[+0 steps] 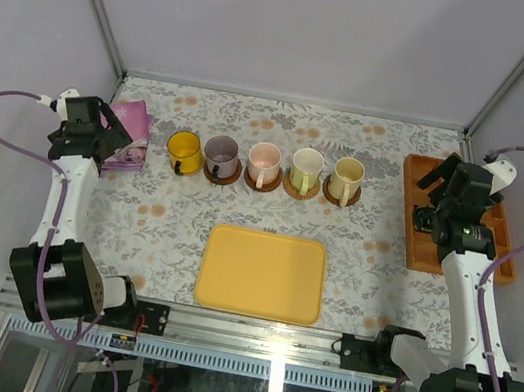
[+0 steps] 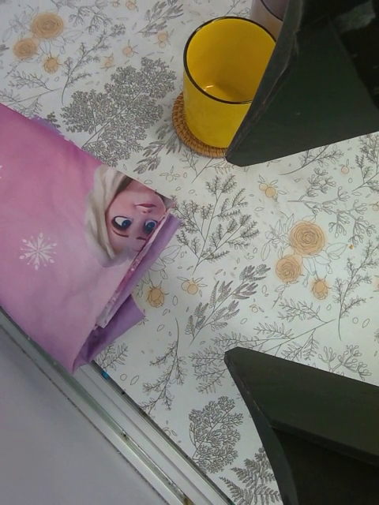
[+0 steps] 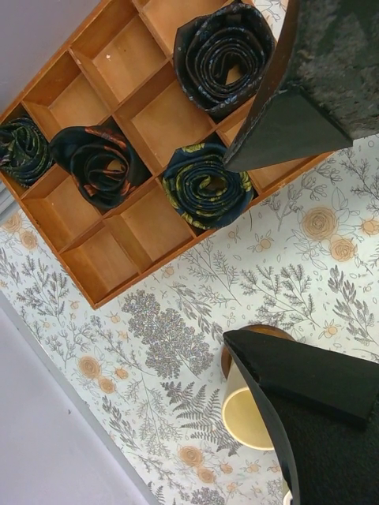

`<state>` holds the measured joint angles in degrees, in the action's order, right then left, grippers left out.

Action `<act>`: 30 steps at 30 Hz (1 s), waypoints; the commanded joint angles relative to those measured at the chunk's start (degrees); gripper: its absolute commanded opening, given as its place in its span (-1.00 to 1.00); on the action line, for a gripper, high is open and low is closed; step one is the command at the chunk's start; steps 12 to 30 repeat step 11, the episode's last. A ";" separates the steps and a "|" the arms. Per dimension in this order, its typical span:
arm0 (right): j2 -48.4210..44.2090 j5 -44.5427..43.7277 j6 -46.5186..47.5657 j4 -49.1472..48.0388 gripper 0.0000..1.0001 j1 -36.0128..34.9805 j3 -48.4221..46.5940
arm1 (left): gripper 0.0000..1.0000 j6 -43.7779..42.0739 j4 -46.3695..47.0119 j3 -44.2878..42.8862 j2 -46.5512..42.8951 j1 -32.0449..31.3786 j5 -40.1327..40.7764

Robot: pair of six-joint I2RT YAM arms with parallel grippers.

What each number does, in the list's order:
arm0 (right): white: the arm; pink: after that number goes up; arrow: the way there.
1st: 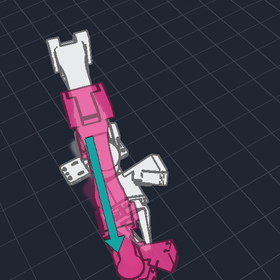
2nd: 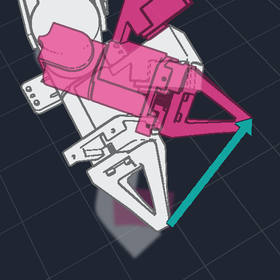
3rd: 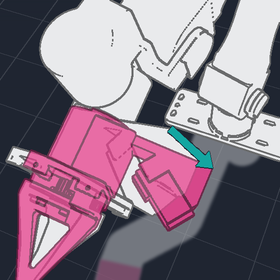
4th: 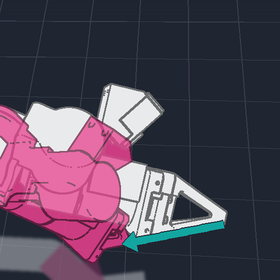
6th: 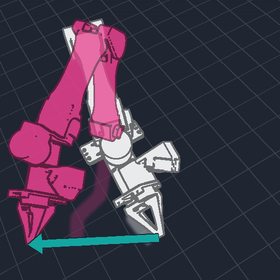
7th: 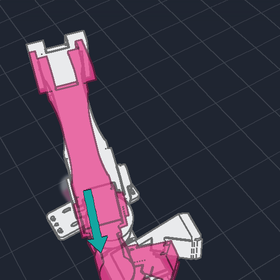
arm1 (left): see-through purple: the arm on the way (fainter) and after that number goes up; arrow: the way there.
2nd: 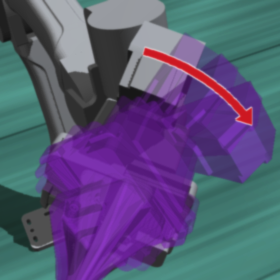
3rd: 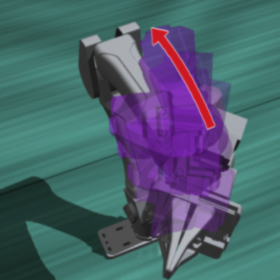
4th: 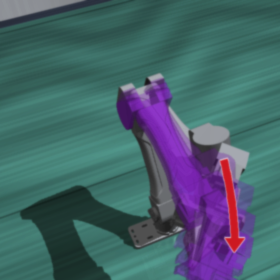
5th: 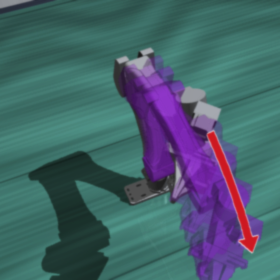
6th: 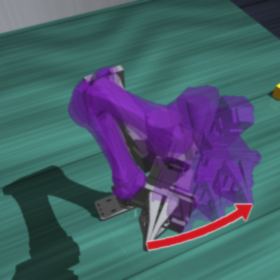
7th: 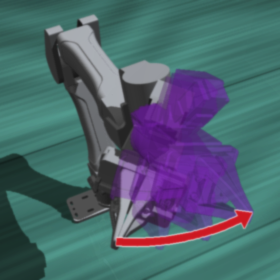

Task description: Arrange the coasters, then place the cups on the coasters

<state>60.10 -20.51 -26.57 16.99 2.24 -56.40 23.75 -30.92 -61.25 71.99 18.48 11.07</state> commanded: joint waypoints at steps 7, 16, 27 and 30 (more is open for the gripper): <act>-1.57 -2.22 1.48 -3.45 0.79 0.04 0.79 | 1.00 -0.28 3.65 3.41 -4.91 0.33 -0.66; -2.09 -2.55 2.16 -3.64 0.79 0.04 1.18 | 1.00 -0.29 5.02 3.81 -6.02 0.31 -3.25; -2.09 -2.55 2.16 -3.64 0.79 0.04 1.18 | 1.00 -0.29 5.02 3.81 -6.02 0.31 -3.25; -2.09 -2.55 2.16 -3.64 0.79 0.04 1.18 | 1.00 -0.29 5.02 3.81 -6.02 0.31 -3.25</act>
